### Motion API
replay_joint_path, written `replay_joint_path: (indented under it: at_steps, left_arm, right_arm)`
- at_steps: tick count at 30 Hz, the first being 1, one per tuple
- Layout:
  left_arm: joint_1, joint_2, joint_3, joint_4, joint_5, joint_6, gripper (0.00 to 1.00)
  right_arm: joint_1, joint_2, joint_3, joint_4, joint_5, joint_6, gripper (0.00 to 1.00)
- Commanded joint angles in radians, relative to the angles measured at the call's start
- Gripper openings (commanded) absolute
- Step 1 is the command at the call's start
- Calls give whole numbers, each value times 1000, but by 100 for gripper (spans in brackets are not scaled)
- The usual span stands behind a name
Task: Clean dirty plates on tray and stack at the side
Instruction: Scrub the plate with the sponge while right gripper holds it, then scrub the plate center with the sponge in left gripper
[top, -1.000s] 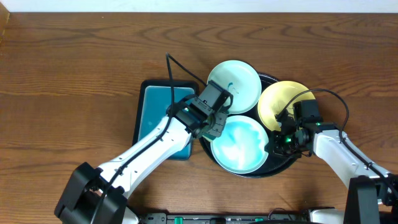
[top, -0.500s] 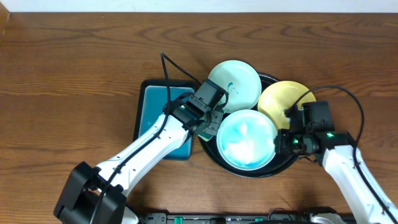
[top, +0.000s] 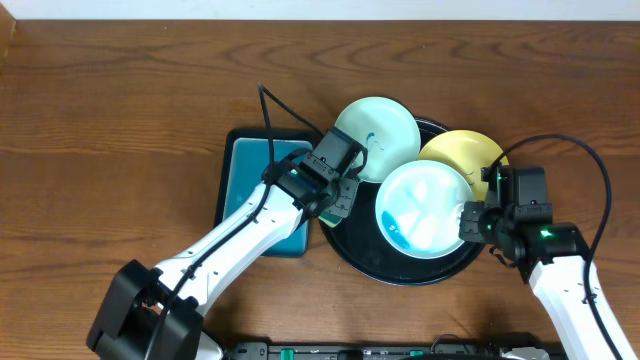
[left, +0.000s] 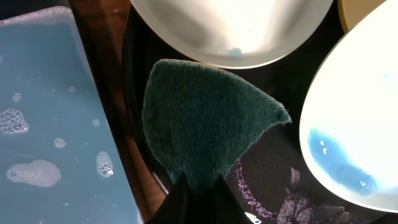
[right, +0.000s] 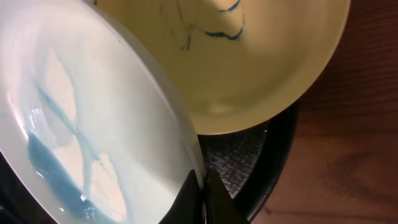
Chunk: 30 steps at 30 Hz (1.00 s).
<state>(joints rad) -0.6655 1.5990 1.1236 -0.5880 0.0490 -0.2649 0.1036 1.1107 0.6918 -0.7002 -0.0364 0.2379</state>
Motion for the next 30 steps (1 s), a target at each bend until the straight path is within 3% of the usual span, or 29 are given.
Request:
replay_joint_path:
  at_steps: [1, 12, 24, 30]
  left_arm:
    - [3, -6, 11, -2, -5, -10, 7]
    - [-6, -6, 11, 5, 30, -28, 7]
    - [-96, -3, 11, 96, 74, -31, 7]
    - [-148, 43, 11, 150, 75, -106, 7]
  right_arm:
    - [38, -11, 27, -13, 29, 19, 1]
    - [91, 48, 24, -122, -86, 153, 1]
    - [91, 325, 23, -92, -176, 226, 1]
    - [91, 444, 23, -40, -181, 226, 1]
